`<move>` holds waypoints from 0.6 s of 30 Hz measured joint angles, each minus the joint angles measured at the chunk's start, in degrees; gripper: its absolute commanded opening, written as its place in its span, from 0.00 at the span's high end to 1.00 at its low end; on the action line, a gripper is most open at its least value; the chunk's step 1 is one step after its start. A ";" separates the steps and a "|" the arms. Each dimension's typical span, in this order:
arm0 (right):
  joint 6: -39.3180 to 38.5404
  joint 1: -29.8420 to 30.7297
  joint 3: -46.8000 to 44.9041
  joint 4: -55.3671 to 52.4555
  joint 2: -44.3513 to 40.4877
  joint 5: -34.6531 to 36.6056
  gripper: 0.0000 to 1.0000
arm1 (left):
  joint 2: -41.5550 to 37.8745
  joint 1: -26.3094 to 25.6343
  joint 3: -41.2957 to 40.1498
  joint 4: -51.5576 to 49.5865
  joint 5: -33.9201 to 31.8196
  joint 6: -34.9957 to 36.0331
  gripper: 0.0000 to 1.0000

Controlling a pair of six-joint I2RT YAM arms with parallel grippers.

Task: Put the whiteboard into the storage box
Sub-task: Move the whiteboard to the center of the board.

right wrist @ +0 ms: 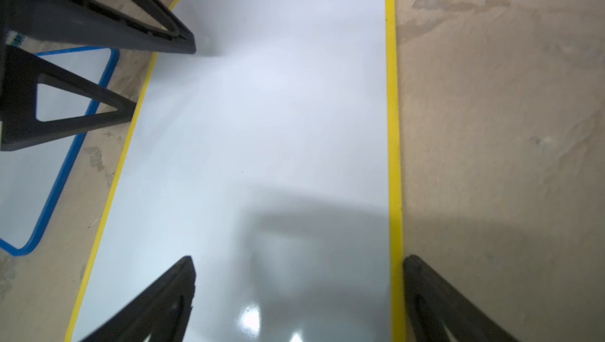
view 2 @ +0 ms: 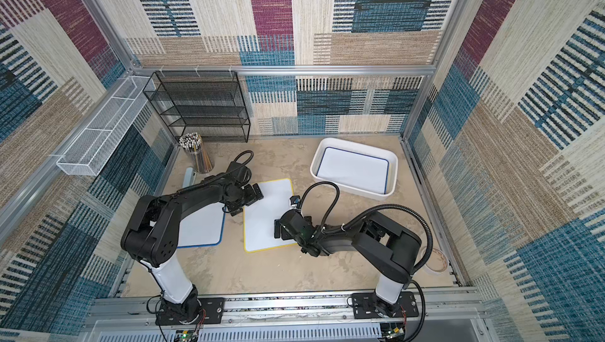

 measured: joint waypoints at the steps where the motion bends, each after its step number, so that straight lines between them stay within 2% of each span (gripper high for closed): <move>1: 0.98 0.46 -0.81 0.04 -0.76 0.04 0.00 | 0.11 -0.46 0.13 -0.02 -0.55 0.04 0.00; 8: 9.46 1.07 -6.62 -2.12 -7.67 2.25 0.00 | 0.61 -4.35 1.03 0.24 0.48 1.16 0.00; 18: 19.02 1.16 -8.11 -8.31 -9.62 12.92 0.00 | 1.66 -7.26 2.73 -1.88 -0.31 2.54 0.00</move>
